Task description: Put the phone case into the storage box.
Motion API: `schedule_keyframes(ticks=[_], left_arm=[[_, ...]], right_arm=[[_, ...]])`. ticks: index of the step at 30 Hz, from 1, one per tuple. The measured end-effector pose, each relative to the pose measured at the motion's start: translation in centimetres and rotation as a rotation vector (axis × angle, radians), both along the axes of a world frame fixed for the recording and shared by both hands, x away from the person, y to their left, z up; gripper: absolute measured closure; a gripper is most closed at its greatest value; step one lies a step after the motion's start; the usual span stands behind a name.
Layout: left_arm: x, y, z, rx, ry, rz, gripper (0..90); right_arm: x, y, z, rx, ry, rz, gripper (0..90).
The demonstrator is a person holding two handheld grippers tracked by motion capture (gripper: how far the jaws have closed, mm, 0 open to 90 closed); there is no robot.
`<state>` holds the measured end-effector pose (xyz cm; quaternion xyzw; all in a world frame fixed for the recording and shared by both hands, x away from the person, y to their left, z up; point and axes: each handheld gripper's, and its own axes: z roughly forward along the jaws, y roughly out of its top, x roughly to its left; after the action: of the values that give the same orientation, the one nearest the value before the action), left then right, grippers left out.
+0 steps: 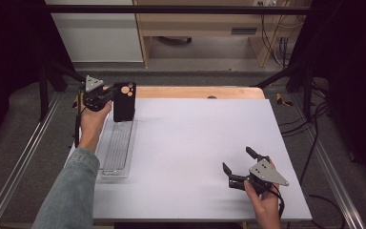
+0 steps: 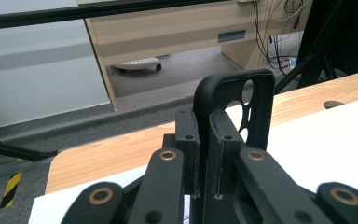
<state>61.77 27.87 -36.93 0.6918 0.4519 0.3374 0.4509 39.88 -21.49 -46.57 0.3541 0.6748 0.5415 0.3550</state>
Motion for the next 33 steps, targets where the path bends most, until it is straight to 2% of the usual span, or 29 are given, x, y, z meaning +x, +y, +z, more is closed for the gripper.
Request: schedule_keyframes(ticks=[24, 27, 33], left_arm=[[0.25, 0.1, -0.27, 0.006, 0.012, 0.005, 83.3], [0.28, 0.14, -0.26, -0.003, 0.013, 0.007, 83.3], [0.36, 0.0, -0.41, 0.012, 0.017, 0.006, 83.3]], right_arm=[[0.04, 0.03, -0.01, 0.001, 0.001, -0.001, 5.0], [0.03, 0.04, -0.01, 0.001, 0.001, -0.001, 5.0], [0.03, 0.04, 0.0, 0.001, 0.001, -0.001, 5.0]])
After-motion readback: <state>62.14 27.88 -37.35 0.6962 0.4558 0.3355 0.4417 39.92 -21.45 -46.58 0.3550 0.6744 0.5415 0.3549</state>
